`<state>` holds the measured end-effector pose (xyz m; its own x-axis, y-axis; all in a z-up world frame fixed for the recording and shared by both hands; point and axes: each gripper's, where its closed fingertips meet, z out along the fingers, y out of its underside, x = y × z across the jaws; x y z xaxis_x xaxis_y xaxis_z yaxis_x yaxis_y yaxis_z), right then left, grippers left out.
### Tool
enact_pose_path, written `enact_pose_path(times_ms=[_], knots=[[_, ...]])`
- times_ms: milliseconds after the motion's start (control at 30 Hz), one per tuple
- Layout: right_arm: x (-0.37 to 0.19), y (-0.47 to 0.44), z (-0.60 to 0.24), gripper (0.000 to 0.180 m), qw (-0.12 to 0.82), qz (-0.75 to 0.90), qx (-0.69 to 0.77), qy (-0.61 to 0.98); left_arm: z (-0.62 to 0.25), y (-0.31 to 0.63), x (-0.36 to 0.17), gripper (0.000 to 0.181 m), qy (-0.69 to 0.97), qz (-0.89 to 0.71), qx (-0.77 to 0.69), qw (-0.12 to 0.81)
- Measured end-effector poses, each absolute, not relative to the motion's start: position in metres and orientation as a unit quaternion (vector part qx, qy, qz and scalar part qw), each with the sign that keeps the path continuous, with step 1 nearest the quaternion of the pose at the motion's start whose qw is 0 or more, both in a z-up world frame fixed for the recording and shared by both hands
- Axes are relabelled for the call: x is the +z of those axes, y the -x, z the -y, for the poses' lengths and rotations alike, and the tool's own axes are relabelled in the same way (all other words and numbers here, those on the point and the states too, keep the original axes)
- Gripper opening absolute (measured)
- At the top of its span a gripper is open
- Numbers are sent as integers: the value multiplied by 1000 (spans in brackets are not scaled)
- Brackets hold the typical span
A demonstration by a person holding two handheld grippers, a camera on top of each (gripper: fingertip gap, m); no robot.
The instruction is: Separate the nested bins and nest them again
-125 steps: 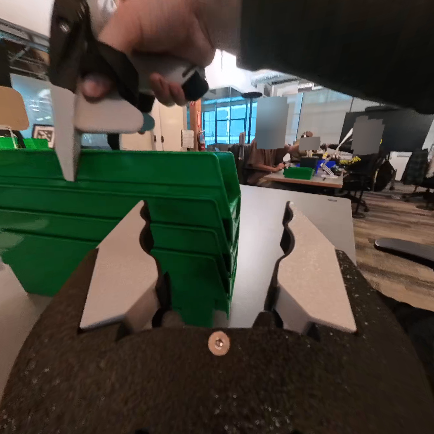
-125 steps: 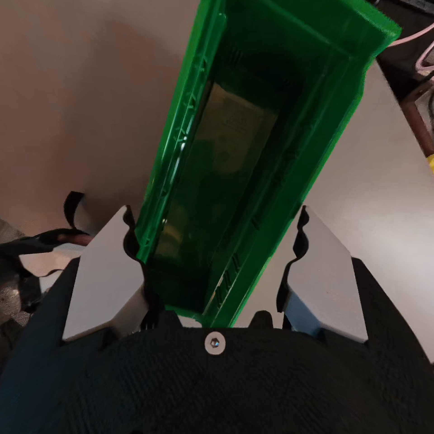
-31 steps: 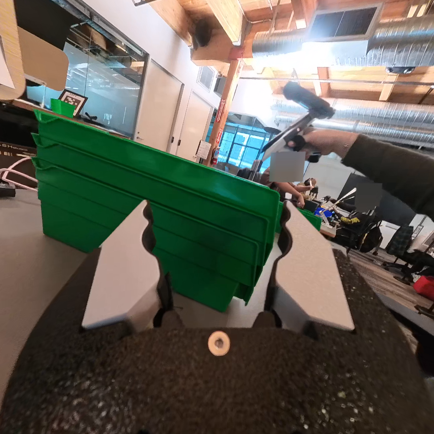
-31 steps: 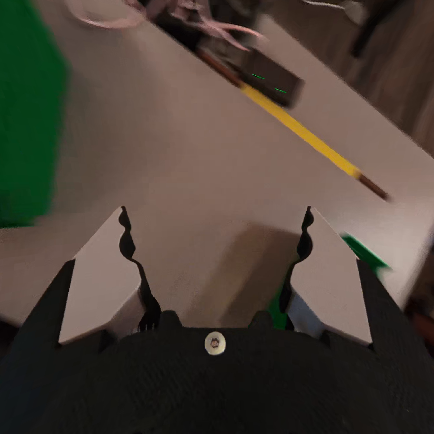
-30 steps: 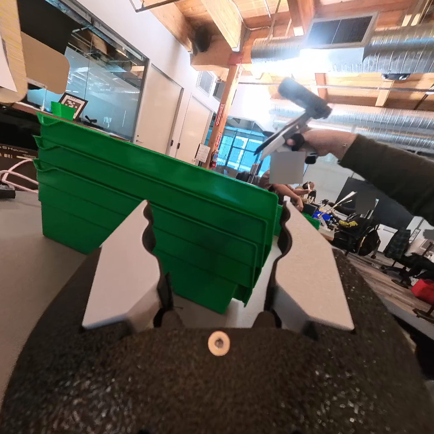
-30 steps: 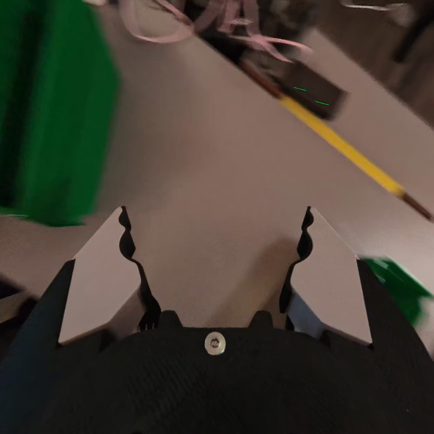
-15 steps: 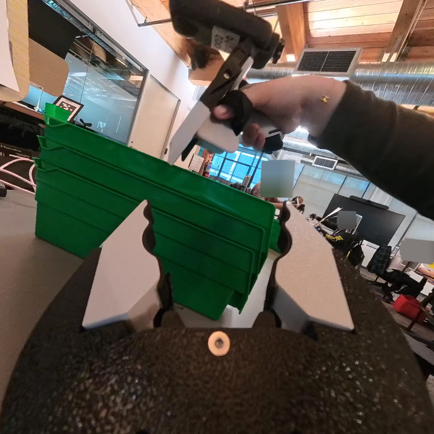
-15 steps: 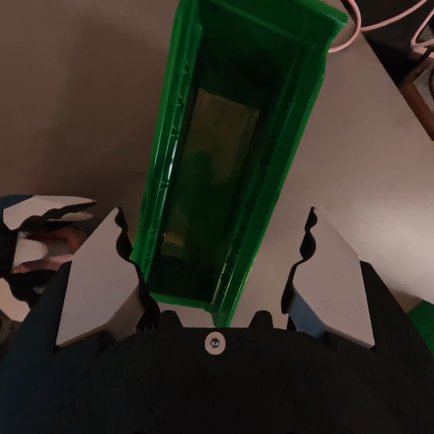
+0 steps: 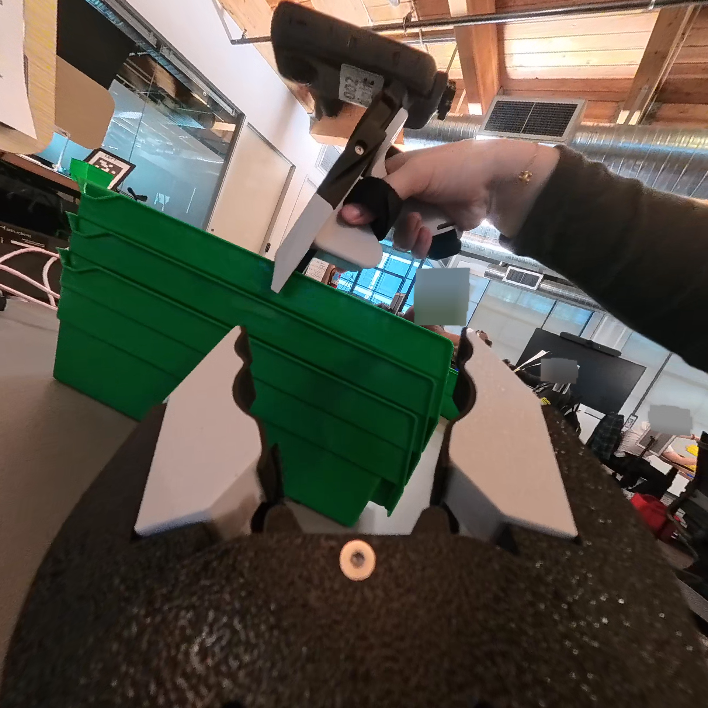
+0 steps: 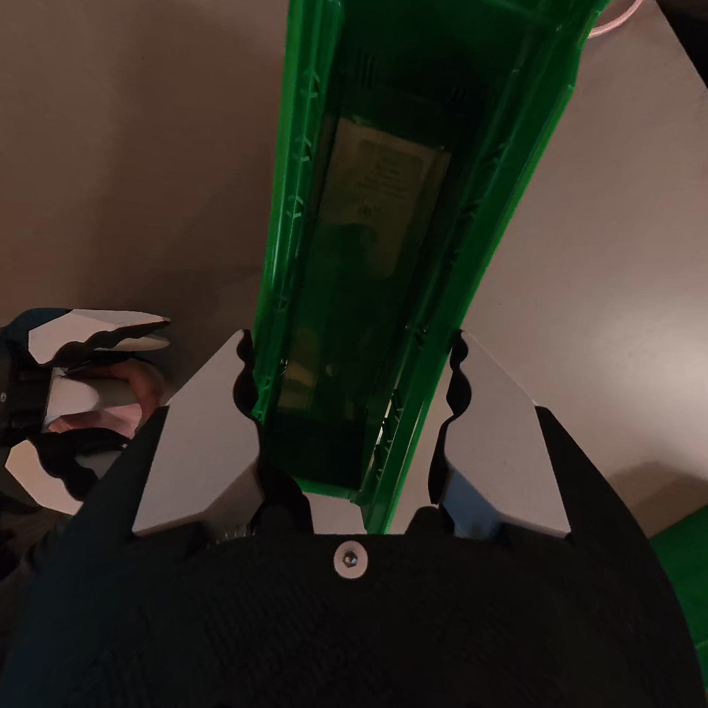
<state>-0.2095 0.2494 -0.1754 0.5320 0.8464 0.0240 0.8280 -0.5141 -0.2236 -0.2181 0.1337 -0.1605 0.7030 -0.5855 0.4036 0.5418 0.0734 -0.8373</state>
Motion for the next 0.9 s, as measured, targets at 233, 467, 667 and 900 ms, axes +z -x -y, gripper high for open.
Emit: enact_pose_path(times_ms=[233, 467, 667, 900], knots=[[-172, 206, -251, 97, 108, 482, 29, 869, -134, 218, -161, 105, 563, -19, -386, 730], [-167, 212, -255, 96, 114, 480, 49, 869, -134, 218, -161, 106, 562, -18, -389, 730], [-163, 214, -256, 96, 115, 479, 64, 868, -134, 220, -160, 106, 559, -15, -393, 730], [-121, 215, -258, 97, 146, 481, 71, 861, -134, 220, -160, 106, 558, -15, -393, 731]])
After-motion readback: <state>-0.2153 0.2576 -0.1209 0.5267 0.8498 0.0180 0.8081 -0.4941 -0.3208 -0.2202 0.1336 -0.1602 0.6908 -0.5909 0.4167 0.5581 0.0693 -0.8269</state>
